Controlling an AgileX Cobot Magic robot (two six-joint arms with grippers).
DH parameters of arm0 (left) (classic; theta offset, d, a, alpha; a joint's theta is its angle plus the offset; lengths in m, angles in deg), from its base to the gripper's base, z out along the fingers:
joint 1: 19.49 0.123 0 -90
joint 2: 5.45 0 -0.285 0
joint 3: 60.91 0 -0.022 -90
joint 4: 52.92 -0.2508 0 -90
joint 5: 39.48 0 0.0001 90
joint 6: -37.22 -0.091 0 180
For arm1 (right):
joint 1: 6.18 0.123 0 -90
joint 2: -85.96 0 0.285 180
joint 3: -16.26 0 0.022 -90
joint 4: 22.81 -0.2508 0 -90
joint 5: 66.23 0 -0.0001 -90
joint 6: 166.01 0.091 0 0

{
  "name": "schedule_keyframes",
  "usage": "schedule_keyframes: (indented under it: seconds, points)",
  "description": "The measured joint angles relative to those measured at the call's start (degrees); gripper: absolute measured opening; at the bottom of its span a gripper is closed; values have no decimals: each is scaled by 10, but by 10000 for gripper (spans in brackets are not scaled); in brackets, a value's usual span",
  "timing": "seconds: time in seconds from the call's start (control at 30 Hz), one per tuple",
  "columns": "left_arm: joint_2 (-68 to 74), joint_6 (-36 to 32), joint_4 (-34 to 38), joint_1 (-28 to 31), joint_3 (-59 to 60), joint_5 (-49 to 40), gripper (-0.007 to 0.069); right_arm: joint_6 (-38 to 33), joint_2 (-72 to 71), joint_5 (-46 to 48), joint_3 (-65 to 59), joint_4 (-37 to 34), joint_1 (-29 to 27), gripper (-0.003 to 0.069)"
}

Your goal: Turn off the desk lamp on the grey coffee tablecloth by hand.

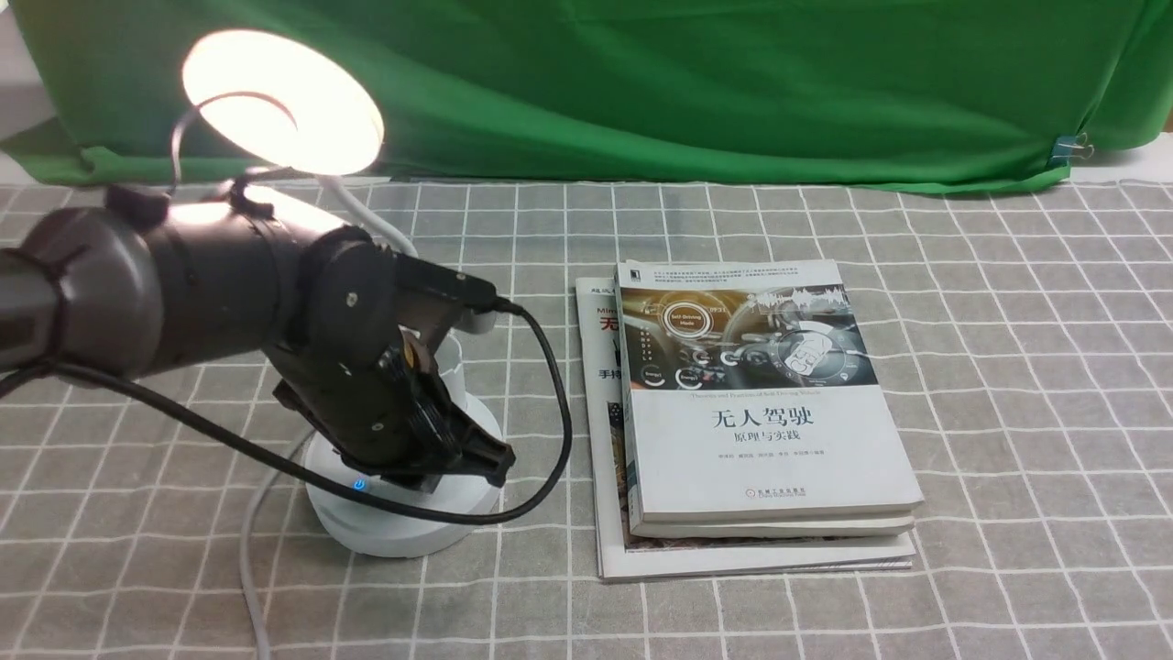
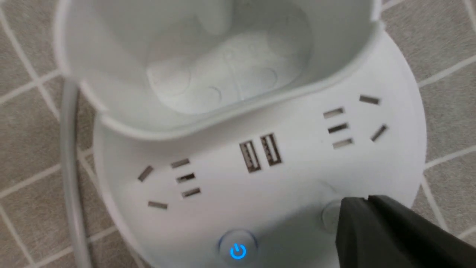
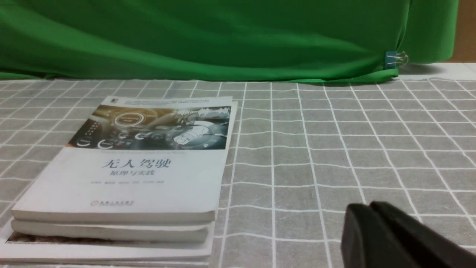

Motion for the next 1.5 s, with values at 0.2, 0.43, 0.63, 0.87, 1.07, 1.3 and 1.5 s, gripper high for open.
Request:
schedule_keyframes:
  seconds: [0.2,0.43,0.63,0.87,1.07,1.3,1.5]
  points:
    - [-1,2,0,0,0,-2,-4,0,0,0,0,0,0,42]
    - [28,3,0,0,0,10,-4,-1,0,0,0,0,0,42]
    - [32,4,0,0,-4,6,-4,-1,0,0,0,0,0,42]
    - [-10,10,1,0,-1,-6,-4,-1,0,0,0,0,0,42]
    - [-63,21,18,0,3,-53,-4,-1,0,0,0,0,0,42]
    - [-129,19,54,0,85,-44,-4,-1,0,0,0,0,0,42]
    - [-256,33,58,0,189,-2,-4,0,0,0,0,0,0,42]
